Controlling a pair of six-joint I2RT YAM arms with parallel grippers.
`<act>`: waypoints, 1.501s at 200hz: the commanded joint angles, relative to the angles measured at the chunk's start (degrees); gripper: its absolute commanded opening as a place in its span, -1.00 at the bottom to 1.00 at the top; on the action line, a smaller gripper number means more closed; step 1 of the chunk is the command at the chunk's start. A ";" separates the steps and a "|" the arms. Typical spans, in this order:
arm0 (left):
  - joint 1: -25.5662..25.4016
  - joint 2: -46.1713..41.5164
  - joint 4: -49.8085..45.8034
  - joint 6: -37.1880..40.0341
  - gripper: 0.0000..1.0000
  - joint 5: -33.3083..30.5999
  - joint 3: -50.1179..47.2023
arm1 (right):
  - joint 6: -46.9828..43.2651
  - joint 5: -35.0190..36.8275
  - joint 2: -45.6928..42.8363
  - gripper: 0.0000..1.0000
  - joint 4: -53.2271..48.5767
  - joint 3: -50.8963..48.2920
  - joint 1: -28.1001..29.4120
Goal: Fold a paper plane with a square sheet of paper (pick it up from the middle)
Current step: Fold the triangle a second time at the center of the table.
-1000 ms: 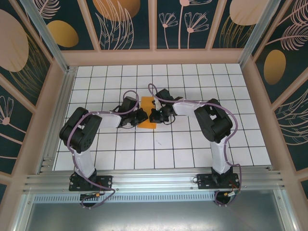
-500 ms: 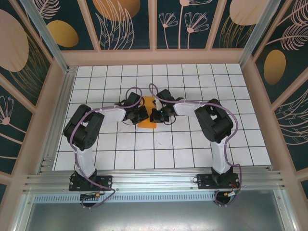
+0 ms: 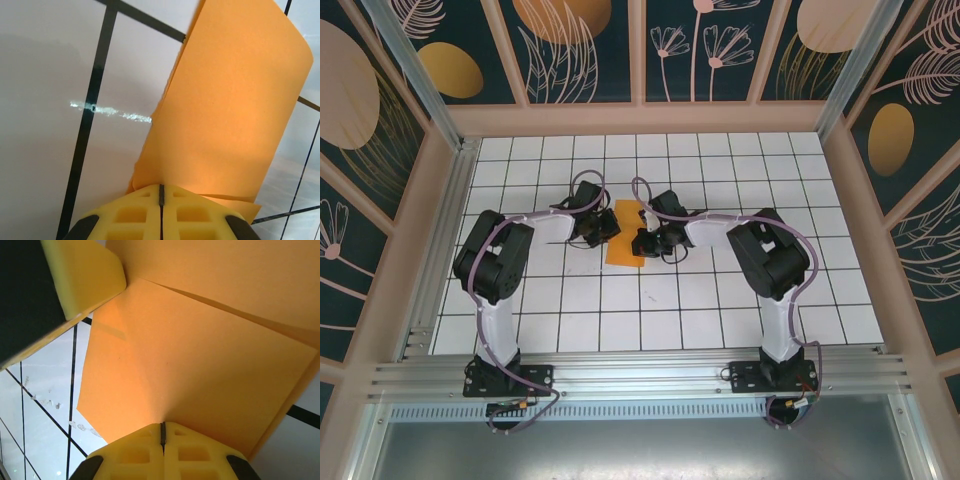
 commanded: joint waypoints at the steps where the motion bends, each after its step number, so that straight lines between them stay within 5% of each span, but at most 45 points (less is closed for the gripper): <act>1: 3.27 3.35 -2.20 2.59 -0.85 -9.24 2.02 | -0.83 3.59 3.97 -0.95 -13.33 -5.10 0.66; 65: 6.60 -3.79 -3.62 7.55 -0.83 -12.03 1.57 | -0.30 2.43 2.78 -0.95 -11.81 -5.07 0.68; 123: 4.40 -13.69 9.59 5.79 -0.78 3.99 -8.44 | 2.63 -3.91 -4.58 -0.93 -4.32 -2.48 0.36; 186: -1.04 -9.82 16.05 1.64 -0.81 8.17 -12.71 | 3.45 -3.19 -8.24 -0.84 -4.93 2.07 -0.98; 300: -1.11 -1.32 5.92 0.21 -0.95 -0.57 -8.43 | 1.99 -1.66 3.27 -0.93 -11.14 11.71 1.13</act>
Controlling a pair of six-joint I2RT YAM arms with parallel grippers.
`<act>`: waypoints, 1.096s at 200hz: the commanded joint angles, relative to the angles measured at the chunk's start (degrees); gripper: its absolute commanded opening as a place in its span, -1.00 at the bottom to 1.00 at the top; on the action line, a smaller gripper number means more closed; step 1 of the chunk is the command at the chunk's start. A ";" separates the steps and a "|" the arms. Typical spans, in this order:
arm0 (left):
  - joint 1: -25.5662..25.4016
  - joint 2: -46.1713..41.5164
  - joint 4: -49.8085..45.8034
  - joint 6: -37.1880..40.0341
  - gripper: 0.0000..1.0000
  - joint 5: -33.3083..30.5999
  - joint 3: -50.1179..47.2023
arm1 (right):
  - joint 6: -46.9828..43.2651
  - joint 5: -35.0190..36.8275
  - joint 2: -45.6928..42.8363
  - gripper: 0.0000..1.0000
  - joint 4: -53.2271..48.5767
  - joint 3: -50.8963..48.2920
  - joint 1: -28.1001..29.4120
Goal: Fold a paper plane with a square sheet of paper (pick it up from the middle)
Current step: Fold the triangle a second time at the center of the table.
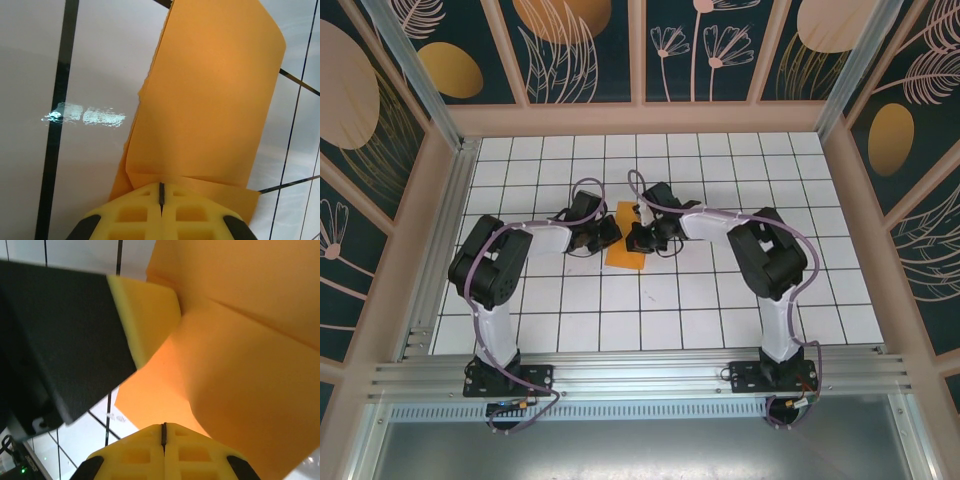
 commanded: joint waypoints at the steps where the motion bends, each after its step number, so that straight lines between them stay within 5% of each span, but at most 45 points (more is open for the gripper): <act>1: 0.12 1.98 -4.88 -0.45 -0.95 -3.06 0.23 | -0.57 0.76 2.65 -0.93 -2.75 3.64 0.19; 77: 0.12 2.96 -6.13 -1.30 -0.95 -5.56 0.53 | -3.02 1.01 3.94 -0.93 -6.97 1.97 0.01; 176: 0.15 2.92 -6.25 -1.81 -0.96 -7.02 -0.69 | -5.58 -1.46 -8.27 -0.93 -9.95 -15.03 0.09; 219: 0.15 -0.39 -2.26 -2.56 -0.87 -3.17 -0.66 | 0.35 5.51 -18.47 -0.85 -3.06 -13.26 -1.60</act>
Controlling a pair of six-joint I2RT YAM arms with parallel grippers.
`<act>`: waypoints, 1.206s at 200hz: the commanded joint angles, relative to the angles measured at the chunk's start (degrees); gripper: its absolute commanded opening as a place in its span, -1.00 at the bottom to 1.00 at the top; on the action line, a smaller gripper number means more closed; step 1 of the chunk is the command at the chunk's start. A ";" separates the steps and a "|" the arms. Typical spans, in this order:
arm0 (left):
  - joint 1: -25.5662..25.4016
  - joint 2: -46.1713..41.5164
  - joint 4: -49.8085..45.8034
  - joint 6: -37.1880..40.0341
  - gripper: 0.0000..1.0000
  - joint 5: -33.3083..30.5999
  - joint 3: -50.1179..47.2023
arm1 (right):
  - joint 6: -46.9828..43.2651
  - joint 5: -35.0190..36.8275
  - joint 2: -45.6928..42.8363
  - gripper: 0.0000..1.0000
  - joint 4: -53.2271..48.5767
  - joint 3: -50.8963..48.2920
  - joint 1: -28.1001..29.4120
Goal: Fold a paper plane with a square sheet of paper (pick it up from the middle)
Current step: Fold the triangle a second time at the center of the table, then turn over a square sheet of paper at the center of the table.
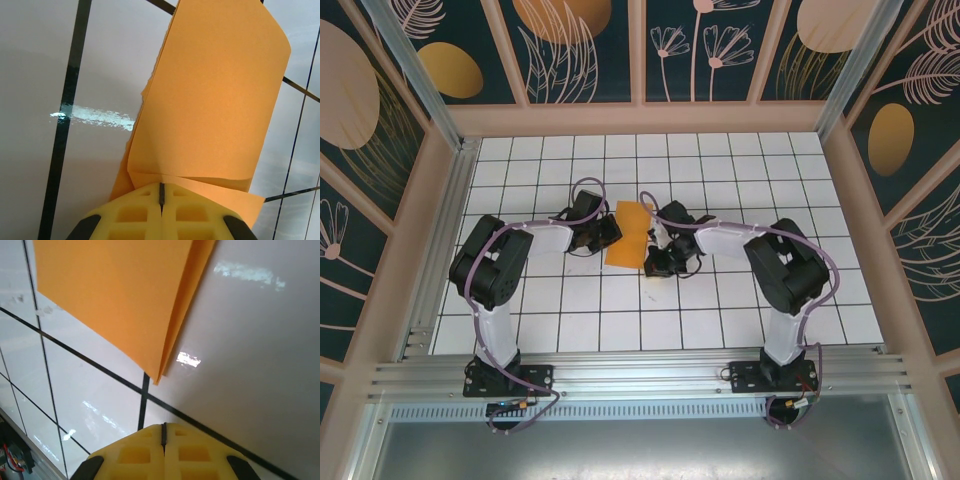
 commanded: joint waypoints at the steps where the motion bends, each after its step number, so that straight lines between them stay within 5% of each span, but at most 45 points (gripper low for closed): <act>1: 0.48 -0.58 -1.28 -0.96 -0.87 -0.91 -1.25 | 4.07 5.55 -7.94 -0.83 3.02 0.77 -1.39; 46: 0.50 -8.43 4.15 -2.30 -0.49 3.37 -1.91 | 8.85 11.19 -7.52 -0.12 11.89 1.43 -5.23; 101: 0.68 -14.81 0.51 -1.12 -0.11 -2.22 -7.92 | 2.65 0.51 4.19 0.03 12.93 10.49 -6.98; 154: 0.69 -16.62 1.90 -2.99 0.11 -3.23 -11.79 | -2.47 -2.33 10.85 -0.02 10.52 14.41 -7.26; 241: 0.75 -16.26 10.65 -2.81 0.20 5.19 -15.49 | 0.96 -10.21 12.93 -0.78 16.96 11.33 -8.88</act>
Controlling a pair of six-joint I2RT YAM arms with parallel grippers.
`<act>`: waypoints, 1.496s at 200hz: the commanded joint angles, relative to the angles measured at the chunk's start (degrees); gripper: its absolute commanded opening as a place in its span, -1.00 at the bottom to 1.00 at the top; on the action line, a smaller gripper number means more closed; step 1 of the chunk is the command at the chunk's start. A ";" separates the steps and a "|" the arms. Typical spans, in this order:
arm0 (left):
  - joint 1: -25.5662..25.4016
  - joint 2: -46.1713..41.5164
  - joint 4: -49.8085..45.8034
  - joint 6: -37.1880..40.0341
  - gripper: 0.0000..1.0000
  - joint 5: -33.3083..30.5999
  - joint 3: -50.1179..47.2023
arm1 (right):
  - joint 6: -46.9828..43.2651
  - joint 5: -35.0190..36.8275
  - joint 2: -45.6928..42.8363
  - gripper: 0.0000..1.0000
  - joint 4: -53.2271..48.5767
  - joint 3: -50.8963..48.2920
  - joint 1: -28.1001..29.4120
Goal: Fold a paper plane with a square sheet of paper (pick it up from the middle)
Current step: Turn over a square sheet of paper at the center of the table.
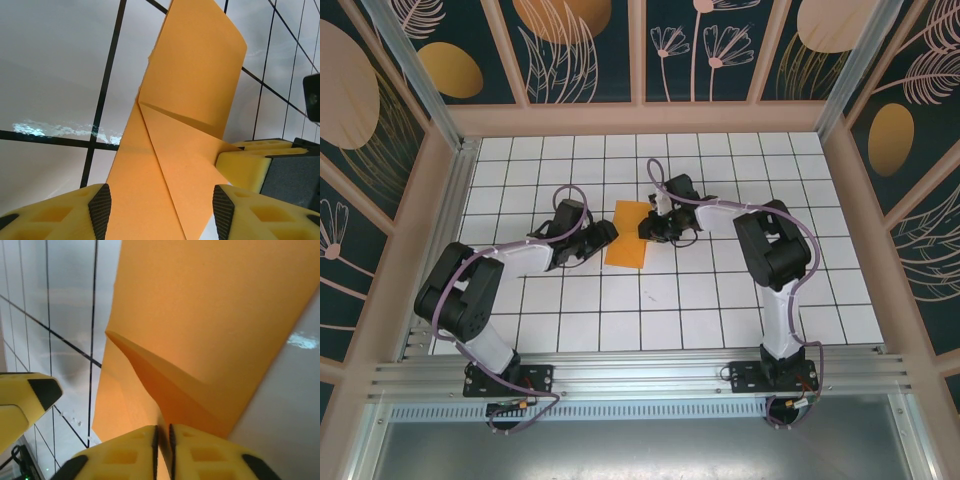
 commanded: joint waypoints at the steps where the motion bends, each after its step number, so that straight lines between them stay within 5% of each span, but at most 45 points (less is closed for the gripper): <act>1: 0.20 -1.05 6.44 -0.06 0.21 5.24 -2.48 | 1.64 -3.66 0.17 -0.78 4.93 -1.29 -1.17; 40: 0.12 -1.55 16.73 -1.94 0.46 10.13 -7.52 | 10.14 -11.65 -1.66 -0.85 15.58 -6.30 -2.89; 89: 0.14 1.78 37.88 -12.29 0.50 16.80 -12.82 | 20.32 -17.39 -4.24 -0.86 26.15 -10.16 -3.66; 169: 0.09 7.40 47.13 -18.68 0.50 18.03 -13.84 | 26.41 -20.27 -7.53 -0.86 32.29 -13.39 -4.23; 188: 0.07 7.69 51.18 -20.25 0.26 18.58 -14.46 | 27.82 -20.71 -7.95 -0.85 33.34 -13.93 -4.27; 214: 0.07 8.54 54.22 -21.18 0.17 18.26 -14.63 | 30.29 -21.51 -8.28 -0.86 35.51 -14.91 -4.31; 299: 0.07 10.69 59.90 -22.78 0.35 18.45 -15.56 | 35.27 -22.90 -10.60 -0.86 39.66 -17.29 -4.24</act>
